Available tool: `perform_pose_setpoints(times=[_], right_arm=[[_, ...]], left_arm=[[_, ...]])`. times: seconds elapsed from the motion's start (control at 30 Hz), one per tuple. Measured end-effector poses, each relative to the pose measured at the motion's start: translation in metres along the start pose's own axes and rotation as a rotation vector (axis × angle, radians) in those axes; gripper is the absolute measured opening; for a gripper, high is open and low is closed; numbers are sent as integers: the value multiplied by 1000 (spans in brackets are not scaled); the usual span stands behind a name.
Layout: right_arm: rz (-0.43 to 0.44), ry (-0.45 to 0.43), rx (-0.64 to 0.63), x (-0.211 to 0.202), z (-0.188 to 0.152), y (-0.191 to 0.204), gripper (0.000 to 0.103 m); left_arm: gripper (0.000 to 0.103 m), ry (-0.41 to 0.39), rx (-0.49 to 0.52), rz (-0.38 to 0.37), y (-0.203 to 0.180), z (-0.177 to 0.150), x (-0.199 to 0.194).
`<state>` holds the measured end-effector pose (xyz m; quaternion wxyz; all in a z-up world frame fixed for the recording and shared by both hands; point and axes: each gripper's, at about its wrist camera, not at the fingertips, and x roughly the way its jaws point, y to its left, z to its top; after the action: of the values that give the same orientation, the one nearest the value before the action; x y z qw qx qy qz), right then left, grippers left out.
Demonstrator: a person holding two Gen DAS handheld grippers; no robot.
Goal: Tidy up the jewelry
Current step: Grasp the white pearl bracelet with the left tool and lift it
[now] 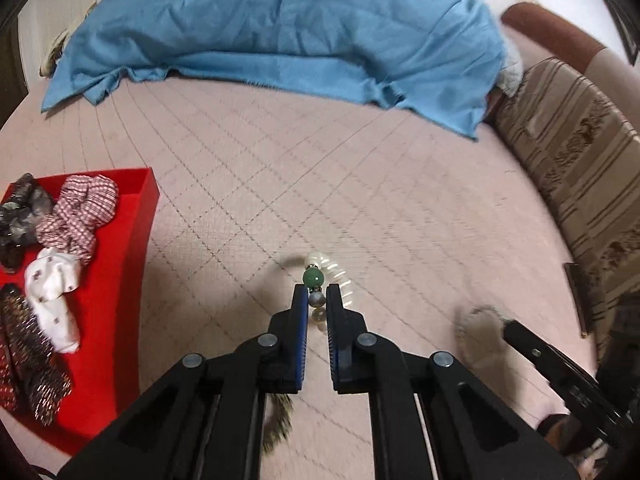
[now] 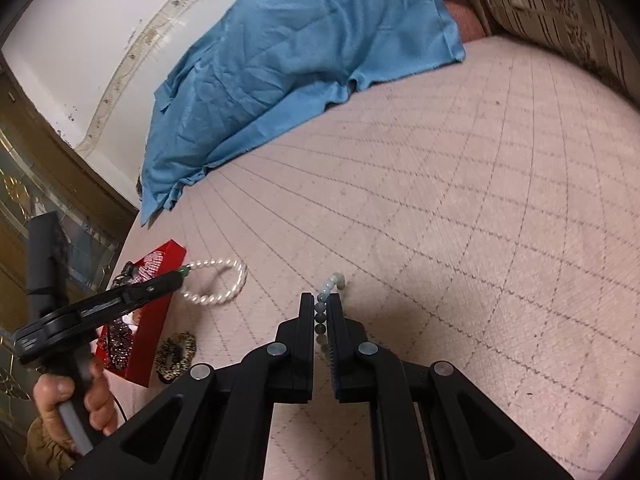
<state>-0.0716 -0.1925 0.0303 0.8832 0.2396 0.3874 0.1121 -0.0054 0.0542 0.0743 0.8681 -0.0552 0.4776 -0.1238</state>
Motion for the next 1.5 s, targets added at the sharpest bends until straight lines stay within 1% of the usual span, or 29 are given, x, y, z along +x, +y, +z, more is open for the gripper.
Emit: perform_pose_setpoints(times=[0.1, 0.23, 0.47, 0.6, 0.67, 0.8, 0.97, 1.03, 1.13, 1.23, 1.3, 1.33, 1.43, 1.47, 1.5], right_arm=[[6, -16, -15, -9, 2, 9, 7], [9, -28, -44, -20, 0, 24, 7], [6, -32, -105, -32, -6, 52, 7], [2, -40, -147, -40, -9, 68, 7], [4, -43, -168, -43, -11, 77, 7], [6, -44, -213, -48, -16, 96, 7], [8, -35, -267, -49, -24, 117, 7], [6, -33, -283, -49, -26, 123, 7], [3, -16, -281, -46, -28, 123, 7], [-4, 17, -265, -39, -34, 117, 7], [-9, 41, -248, -33, -39, 110, 7], [-10, 50, -240, -30, -41, 107, 7], [-10, 69, -228, -25, -46, 100, 7], [-9, 74, -227, -23, -47, 98, 7], [-8, 78, -226, -22, -48, 97, 7]], left_arm=[[8, -27, 12, -17, -3, -5, -25], [8, -70, 38, -8, -6, -13, -58], [8, -135, 47, 57, 2, -30, -103], [8, -160, 33, 76, 13, -37, -125], [5, -170, 27, 87, 20, -41, -135], [5, -201, 30, 135, 28, -47, -152], [5, -233, 43, 186, 33, -53, -165], [5, -231, 31, 180, 38, -54, -167], [5, -185, 0, 143, 49, -56, -158], [5, -133, -27, 78, 62, -63, -140], [5, -101, -25, 55, 63, -72, -127], [5, -85, -8, 45, 62, -77, -118], [6, -51, 65, 50, 53, -92, -96], [7, -29, 97, 49, 49, -97, -86], [11, -13, 111, 49, 48, -100, -78]])
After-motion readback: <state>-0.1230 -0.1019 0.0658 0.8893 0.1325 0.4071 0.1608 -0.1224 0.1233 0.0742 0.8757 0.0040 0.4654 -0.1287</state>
